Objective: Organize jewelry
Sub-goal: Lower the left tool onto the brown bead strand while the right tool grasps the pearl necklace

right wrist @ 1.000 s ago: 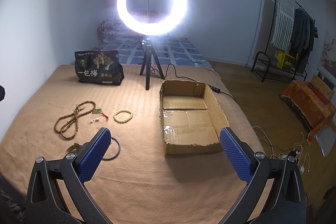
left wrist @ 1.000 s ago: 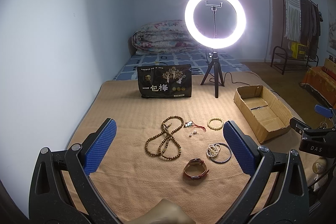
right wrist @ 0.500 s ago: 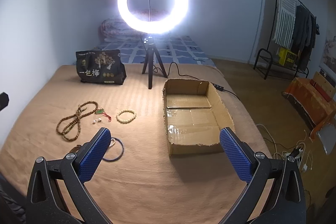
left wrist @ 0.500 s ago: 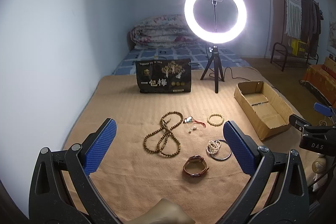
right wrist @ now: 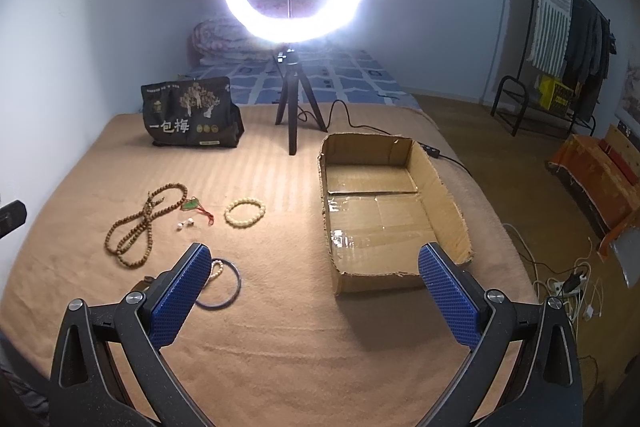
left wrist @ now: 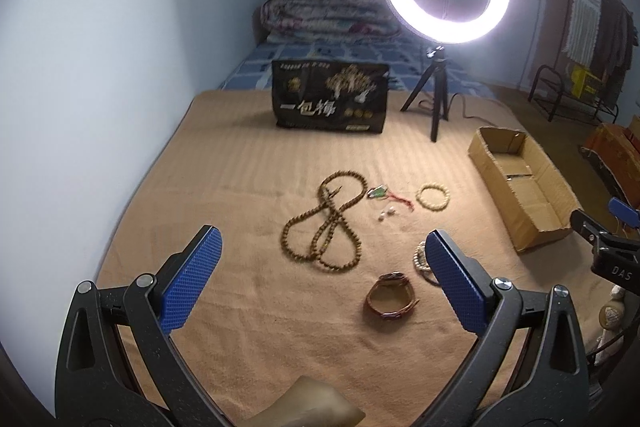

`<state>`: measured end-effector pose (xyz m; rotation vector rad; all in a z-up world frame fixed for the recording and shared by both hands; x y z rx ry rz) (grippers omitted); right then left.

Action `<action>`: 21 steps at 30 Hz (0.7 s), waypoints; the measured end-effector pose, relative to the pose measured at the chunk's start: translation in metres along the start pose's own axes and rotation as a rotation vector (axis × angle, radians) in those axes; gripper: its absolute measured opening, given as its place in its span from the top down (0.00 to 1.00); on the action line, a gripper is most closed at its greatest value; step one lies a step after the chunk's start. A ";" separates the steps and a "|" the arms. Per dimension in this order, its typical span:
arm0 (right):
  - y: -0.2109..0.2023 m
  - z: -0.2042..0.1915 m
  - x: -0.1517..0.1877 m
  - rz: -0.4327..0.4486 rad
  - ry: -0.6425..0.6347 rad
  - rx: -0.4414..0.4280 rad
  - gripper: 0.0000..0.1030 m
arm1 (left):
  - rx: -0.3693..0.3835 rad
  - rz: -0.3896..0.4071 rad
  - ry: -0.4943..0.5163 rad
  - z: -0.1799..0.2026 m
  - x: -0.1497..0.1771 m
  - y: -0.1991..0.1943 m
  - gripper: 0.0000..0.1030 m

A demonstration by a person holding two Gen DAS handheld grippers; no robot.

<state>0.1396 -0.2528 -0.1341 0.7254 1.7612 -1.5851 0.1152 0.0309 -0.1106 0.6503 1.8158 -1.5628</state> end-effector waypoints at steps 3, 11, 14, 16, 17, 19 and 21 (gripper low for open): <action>0.008 -0.002 0.000 -0.008 0.010 -0.031 0.00 | -0.003 -0.042 -0.007 -0.005 0.004 0.014 0.00; 0.023 -0.024 0.001 -0.030 -0.043 -0.098 0.00 | 0.015 -0.095 0.023 -0.006 0.017 0.038 0.00; 0.029 -0.032 -0.001 -0.045 -0.074 -0.121 0.00 | 0.013 -0.123 0.029 -0.008 0.018 0.047 0.00; 0.035 -0.036 -0.001 -0.061 -0.082 -0.142 0.00 | 0.027 -0.156 0.039 -0.007 0.019 0.054 0.00; 0.037 -0.038 0.000 -0.071 -0.084 -0.154 0.00 | 0.041 -0.174 0.044 -0.006 0.019 0.058 0.00; 0.042 -0.041 0.002 -0.094 -0.088 -0.177 0.00 | 0.065 -0.212 0.029 -0.007 0.018 0.069 0.00; 0.048 -0.047 0.004 -0.116 -0.086 -0.206 0.00 | 0.081 -0.232 0.015 -0.007 0.015 0.077 0.04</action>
Point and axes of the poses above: each gripper's, at about its wrist camera, not at the fingertips, and y roughly the way its jaws point, z to its right, x to its underside, the point moved 9 cm from there along y, roughly the way its jaws point, and after that the axes turned 8 degrees about -x, right-handed, at the moved point
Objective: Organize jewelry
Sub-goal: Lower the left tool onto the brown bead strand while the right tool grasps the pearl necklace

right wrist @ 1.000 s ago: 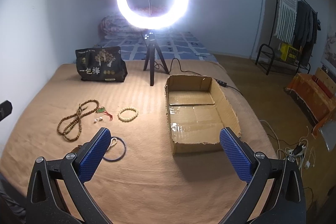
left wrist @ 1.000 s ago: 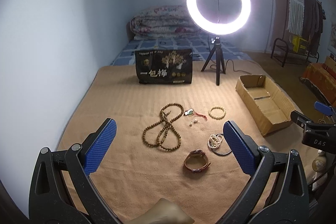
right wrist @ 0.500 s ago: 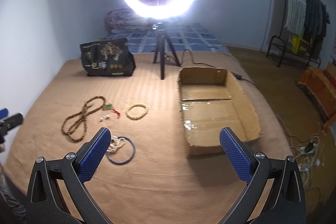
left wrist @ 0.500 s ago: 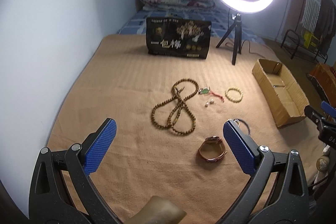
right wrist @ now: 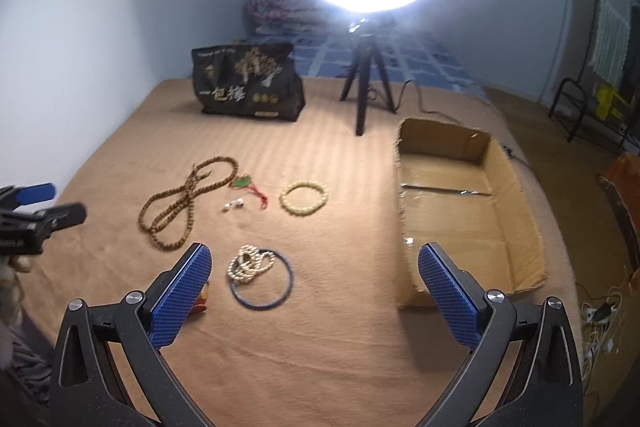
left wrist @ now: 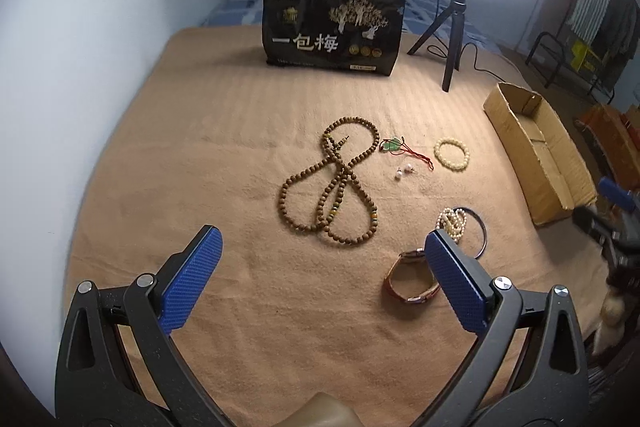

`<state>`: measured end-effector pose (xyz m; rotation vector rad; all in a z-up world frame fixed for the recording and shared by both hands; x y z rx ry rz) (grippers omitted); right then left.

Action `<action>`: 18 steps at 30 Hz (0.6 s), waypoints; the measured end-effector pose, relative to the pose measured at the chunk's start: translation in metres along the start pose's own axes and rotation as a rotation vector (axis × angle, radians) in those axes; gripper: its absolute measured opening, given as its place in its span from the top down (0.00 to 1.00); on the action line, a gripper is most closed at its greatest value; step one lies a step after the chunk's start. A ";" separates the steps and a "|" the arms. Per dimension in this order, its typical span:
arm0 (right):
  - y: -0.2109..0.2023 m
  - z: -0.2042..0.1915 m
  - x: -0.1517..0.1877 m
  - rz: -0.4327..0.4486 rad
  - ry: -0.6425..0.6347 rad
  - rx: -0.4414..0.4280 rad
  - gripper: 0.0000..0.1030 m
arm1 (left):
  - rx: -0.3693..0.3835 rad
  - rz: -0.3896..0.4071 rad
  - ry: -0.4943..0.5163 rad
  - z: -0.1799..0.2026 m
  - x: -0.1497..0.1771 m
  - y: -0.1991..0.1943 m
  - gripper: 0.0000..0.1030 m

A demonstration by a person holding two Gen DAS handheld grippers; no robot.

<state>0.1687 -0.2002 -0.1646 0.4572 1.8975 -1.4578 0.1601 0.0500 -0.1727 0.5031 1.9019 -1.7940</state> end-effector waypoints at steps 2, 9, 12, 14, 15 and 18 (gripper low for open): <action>0.007 -0.005 0.003 -0.023 0.006 -0.029 0.00 | 0.009 -0.018 0.005 0.000 -0.006 0.010 0.12; 0.031 -0.019 0.018 -0.121 0.009 -0.111 0.09 | 0.057 -0.088 0.037 0.009 -0.011 0.045 0.17; 0.044 -0.025 0.026 -0.178 0.044 -0.175 0.17 | 0.108 -0.134 0.012 0.014 -0.016 0.061 0.18; 0.050 -0.028 0.029 -0.198 0.058 -0.194 0.18 | 0.120 -0.138 -0.001 0.015 -0.024 0.070 0.18; 0.053 -0.029 0.030 -0.207 0.061 -0.201 0.18 | 0.120 -0.136 -0.007 0.014 -0.029 0.074 0.18; 0.059 -0.032 0.032 -0.219 0.061 -0.211 0.18 | 0.114 -0.142 -0.021 0.008 -0.044 0.093 0.18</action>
Point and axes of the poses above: each gripper's, at about its wrist camera, not at the fingertips, and y roughly the way its jaws point, z to its right, x to its underside, the point moved 9 cm from there along y, roughly the way its jaws point, and after that the axes turned 8 degrees about -x, right-handed, at the moved point
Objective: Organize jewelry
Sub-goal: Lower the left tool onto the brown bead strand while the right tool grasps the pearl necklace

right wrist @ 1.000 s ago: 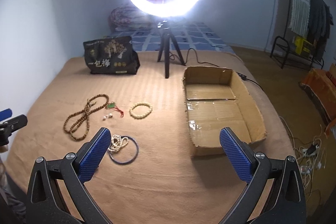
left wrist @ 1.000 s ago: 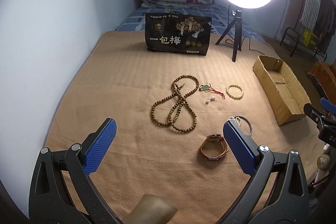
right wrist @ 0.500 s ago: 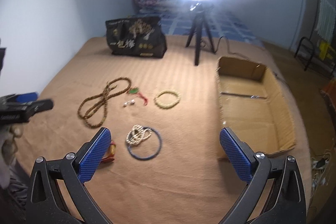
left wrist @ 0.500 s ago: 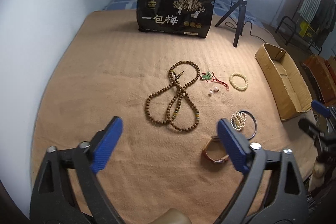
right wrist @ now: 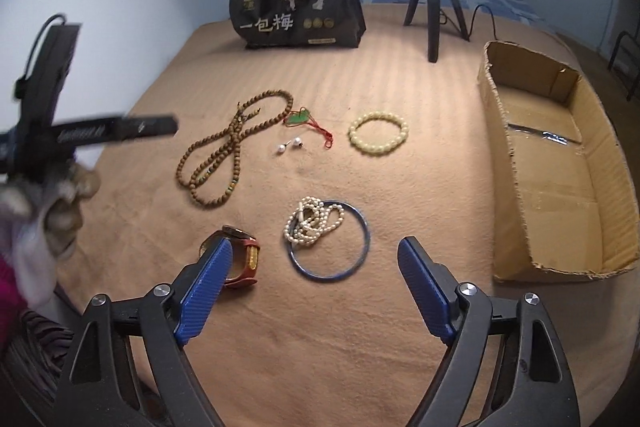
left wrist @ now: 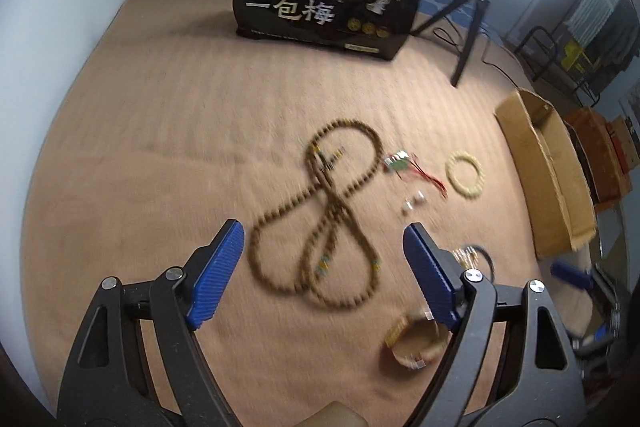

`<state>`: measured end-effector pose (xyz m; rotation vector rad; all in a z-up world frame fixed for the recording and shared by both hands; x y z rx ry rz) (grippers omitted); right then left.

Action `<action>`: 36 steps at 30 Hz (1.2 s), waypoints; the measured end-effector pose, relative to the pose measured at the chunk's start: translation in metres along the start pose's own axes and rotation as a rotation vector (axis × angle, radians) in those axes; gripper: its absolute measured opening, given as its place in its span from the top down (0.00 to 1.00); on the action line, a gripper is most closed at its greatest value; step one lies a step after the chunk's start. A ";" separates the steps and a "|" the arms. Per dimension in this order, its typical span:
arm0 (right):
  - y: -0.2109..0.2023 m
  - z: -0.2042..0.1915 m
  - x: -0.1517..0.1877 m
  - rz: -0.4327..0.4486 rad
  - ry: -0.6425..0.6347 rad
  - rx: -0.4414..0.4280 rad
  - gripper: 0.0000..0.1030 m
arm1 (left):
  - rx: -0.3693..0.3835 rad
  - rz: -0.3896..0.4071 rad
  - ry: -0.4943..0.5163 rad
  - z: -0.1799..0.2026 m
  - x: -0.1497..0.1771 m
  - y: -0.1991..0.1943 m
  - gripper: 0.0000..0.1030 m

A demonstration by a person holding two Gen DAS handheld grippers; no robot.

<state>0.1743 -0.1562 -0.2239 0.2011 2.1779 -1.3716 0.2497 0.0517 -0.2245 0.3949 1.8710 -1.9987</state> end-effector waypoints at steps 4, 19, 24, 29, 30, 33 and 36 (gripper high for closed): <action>0.007 0.000 0.000 -0.014 -0.004 -0.007 0.18 | 0.011 -0.039 -0.053 -0.015 -0.019 0.030 0.18; 0.025 0.006 0.000 -0.046 0.017 -0.015 0.23 | 0.075 -0.170 -0.116 -0.020 -0.022 0.099 0.18; 0.036 -0.001 0.001 -0.065 -0.021 -0.015 0.30 | 0.091 -0.177 -0.080 -0.008 -0.017 0.095 0.18; 0.050 -0.003 0.002 -0.094 -0.025 -0.023 0.46 | 0.054 -0.167 0.015 0.006 -0.008 0.090 0.19; 0.052 -0.004 0.002 -0.098 -0.028 -0.022 0.48 | 0.043 -0.164 0.029 0.008 -0.007 0.090 0.23; 0.061 -0.002 0.003 -0.120 -0.046 -0.008 0.55 | 0.001 -0.161 0.065 0.012 -0.005 0.093 0.27; 0.068 0.000 0.005 -0.133 -0.033 -0.014 0.56 | -0.017 -0.160 0.086 0.016 -0.003 0.096 0.27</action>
Point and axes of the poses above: each gripper's, at about its wrist camera, not at the fingertips, and y roughly the way its jaws point, z to its right, x to its underside, the point moved 9 cm from there along y, roughly the way its jaws point, and after that the axes turned 8 degrees about -x, right-handed, at the moved point
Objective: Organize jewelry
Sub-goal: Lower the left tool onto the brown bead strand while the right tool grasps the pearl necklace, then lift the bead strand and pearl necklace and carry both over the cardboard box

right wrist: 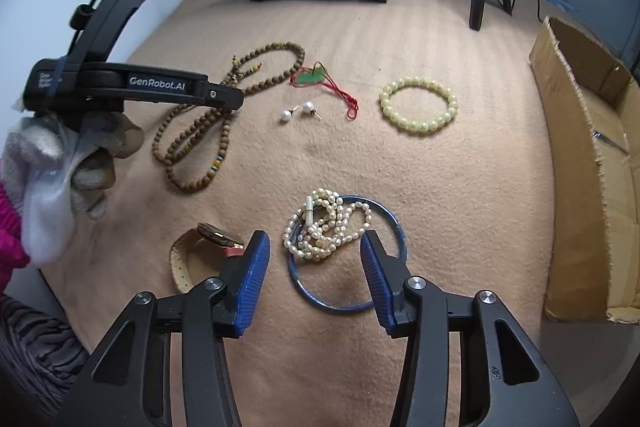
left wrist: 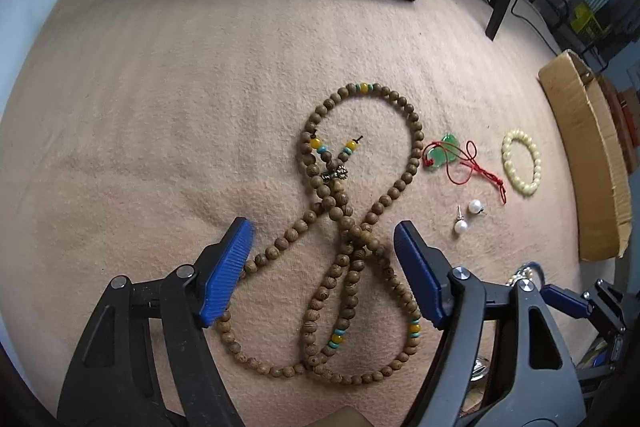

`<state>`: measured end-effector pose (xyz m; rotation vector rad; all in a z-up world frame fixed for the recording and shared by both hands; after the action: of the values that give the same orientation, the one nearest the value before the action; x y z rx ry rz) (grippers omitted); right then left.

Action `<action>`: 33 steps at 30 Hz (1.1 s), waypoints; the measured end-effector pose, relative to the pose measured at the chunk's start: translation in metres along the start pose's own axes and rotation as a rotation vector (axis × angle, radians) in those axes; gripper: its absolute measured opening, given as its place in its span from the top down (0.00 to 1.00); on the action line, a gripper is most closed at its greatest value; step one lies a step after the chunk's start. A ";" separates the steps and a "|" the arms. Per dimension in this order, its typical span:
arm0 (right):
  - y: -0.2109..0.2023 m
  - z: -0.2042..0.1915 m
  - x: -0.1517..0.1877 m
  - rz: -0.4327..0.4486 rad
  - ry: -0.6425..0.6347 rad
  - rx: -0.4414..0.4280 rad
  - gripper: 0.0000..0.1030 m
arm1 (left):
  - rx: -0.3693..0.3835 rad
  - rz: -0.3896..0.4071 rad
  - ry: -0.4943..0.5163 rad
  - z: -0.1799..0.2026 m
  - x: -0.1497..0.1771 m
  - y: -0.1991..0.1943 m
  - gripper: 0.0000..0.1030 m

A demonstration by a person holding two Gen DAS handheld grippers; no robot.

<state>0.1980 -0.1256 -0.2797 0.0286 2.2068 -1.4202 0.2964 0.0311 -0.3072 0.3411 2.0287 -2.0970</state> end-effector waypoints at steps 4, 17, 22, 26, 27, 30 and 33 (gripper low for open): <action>0.009 0.007 -0.002 -0.013 0.022 -0.001 0.56 | -0.028 0.008 0.019 0.004 0.001 0.002 0.27; 0.020 0.009 -0.005 -0.034 -0.004 0.015 0.63 | -0.115 0.042 0.070 0.016 -0.001 0.007 0.47; 0.023 0.006 -0.006 -0.039 -0.001 -0.003 0.84 | -0.122 0.053 0.072 0.020 0.000 0.007 0.57; 0.020 0.006 -0.005 -0.031 0.023 -0.037 0.89 | -0.114 0.058 0.057 0.015 0.000 0.004 0.76; 0.019 0.006 -0.004 -0.028 0.024 -0.038 0.90 | -0.109 0.058 0.054 0.012 0.001 0.003 0.81; 0.014 0.005 -0.005 -0.017 0.027 -0.046 0.91 | -0.091 0.055 0.032 0.008 0.001 0.002 0.88; 0.002 0.001 -0.010 0.011 0.017 -0.048 0.92 | -0.063 0.046 0.000 0.002 0.002 0.000 0.89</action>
<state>0.2072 -0.1232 -0.2776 0.0369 2.2506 -1.3652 0.2943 0.0291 -0.3074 0.3735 2.0616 -2.0012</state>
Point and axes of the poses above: each gripper's, at about its wrist camera, not at the fingertips, and y roughly the way its jaws point, z to its right, x to its underside, the point moved 9 cm from there along y, roughly the way its jaws point, and after that the axes turned 8 degrees about -x, right-handed, at the moved point
